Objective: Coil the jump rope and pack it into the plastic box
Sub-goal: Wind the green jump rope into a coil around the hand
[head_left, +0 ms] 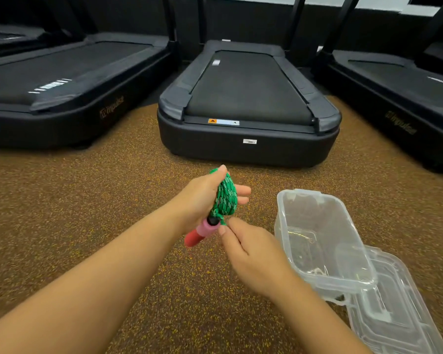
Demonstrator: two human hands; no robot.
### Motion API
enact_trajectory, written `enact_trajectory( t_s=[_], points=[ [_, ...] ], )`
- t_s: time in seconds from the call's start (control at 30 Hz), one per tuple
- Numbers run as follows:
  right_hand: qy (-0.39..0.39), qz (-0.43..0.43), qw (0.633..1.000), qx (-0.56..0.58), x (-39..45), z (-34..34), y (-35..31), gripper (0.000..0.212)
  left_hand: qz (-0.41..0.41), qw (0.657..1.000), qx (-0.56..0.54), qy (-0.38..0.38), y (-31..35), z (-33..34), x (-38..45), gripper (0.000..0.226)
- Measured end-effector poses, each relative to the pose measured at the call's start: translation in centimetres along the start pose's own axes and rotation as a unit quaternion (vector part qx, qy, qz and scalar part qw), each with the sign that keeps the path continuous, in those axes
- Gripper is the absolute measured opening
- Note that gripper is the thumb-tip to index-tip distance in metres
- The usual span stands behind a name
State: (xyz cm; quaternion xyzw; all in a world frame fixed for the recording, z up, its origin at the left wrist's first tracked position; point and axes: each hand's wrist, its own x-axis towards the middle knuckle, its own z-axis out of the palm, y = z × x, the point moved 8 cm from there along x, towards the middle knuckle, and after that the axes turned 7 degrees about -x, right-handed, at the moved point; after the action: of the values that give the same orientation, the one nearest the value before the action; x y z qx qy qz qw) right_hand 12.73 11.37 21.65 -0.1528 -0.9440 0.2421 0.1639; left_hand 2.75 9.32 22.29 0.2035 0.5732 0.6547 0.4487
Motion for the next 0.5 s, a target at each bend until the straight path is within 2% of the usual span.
enact_trajectory(
  t_s=[0.03, 0.13, 0.23, 0.33, 0.43, 0.5],
  points=[
    [0.004, -0.001, 1.0, 0.016, 0.2, -0.6, -0.3, 0.033, -0.006, 1.0, 0.026, -0.01, -0.4, 0.1, 0.1, 0.061],
    [0.017, 0.021, 0.996, 0.09, 0.8, -2.3, 0.1, 0.037, -0.016, 0.997, 0.076, -0.025, -1.1, -0.4, 0.5, 0.057],
    [0.023, 0.043, 0.985, 0.165, 1.1, -3.2, 0.8, 0.032, -0.011, 0.995, 0.096, -0.021, -1.3, -1.0, 1.1, 0.066],
    [-0.005, 0.062, 0.965, 0.254, 1.4, -3.4, 1.0, 0.034, -0.028, 0.985, 0.13, -0.106, -1.4, 0.3, 0.4, 0.075],
    [0.006, 0.119, 0.934, 0.337, 1.3, -4.2, 2.2, 0.033, -0.037, 0.953, 0.228, -0.198, -1.6, 1.6, -0.8, 0.085],
    [0.019, 0.151, 0.916, 0.372, 1.2, -4.4, 3.4, 0.028, -0.061, 0.945, 0.221, -0.232, -1.8, 1.9, -1.5, 0.073]
  ],
)
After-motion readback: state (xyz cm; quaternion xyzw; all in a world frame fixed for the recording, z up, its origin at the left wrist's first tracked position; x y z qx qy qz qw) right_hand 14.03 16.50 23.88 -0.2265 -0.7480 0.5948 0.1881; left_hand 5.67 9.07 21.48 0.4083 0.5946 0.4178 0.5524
